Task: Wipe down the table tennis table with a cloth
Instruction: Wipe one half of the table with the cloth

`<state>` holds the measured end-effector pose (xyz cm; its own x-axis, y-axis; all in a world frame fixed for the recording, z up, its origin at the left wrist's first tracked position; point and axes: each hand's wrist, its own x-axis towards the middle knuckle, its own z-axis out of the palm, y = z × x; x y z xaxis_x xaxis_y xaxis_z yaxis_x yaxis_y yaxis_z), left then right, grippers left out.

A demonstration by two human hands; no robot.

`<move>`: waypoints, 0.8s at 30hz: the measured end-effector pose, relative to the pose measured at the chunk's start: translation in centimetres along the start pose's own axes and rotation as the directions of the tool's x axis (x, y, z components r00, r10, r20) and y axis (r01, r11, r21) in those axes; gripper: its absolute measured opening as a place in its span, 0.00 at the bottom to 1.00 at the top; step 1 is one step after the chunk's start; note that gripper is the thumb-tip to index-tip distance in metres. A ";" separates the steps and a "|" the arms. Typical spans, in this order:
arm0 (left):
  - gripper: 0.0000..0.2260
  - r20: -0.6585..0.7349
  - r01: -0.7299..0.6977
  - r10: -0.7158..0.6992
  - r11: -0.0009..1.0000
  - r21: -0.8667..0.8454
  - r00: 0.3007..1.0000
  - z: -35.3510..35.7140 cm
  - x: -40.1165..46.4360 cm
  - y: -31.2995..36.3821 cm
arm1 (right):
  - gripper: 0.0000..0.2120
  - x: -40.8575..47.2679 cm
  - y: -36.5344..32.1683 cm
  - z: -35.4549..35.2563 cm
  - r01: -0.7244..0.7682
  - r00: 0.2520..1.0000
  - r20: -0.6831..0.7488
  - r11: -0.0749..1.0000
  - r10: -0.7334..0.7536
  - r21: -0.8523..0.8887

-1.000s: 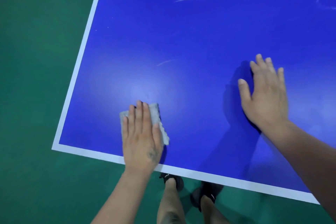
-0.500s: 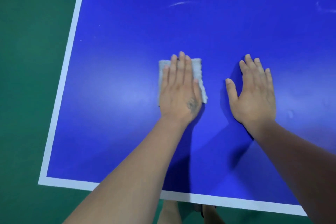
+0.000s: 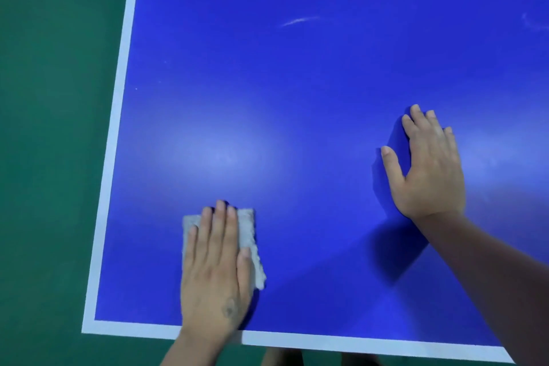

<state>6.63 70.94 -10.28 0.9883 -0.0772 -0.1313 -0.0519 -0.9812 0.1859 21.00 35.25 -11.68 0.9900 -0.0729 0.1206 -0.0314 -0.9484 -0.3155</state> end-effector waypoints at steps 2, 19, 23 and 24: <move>0.28 -0.032 0.087 -0.086 0.996 0.027 0.996 -0.5 3.8 -0.8 | 0.30 0.0 0.0 0.0 0.002 1.000 0.000 1.000 -0.002 0.000; 0.30 -0.071 -0.231 0.229 0.973 -0.019 0.971 0.4 20.9 14.8 | 0.30 0.4 0.1 0.0 0.017 1.000 -0.011 1.000 -0.017 -0.001; 0.29 -0.021 -0.275 0.275 0.961 -0.015 0.961 0.4 14.9 12.1 | 0.30 0.2 -0.1 0.0 0.007 1.000 -0.011 1.000 -0.007 -0.021; 0.29 -0.015 -0.268 0.267 0.963 -0.015 0.963 0.4 13.7 10.9 | 0.29 0.3 -0.1 0.0 0.003 1.000 -0.018 1.000 -0.004 -0.020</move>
<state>19.55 59.09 -10.40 0.9406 -0.3339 -0.0618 -0.3123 -0.9221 0.2286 21.27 35.36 -11.58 0.9875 -0.0749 0.1386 -0.0309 -0.9547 -0.2959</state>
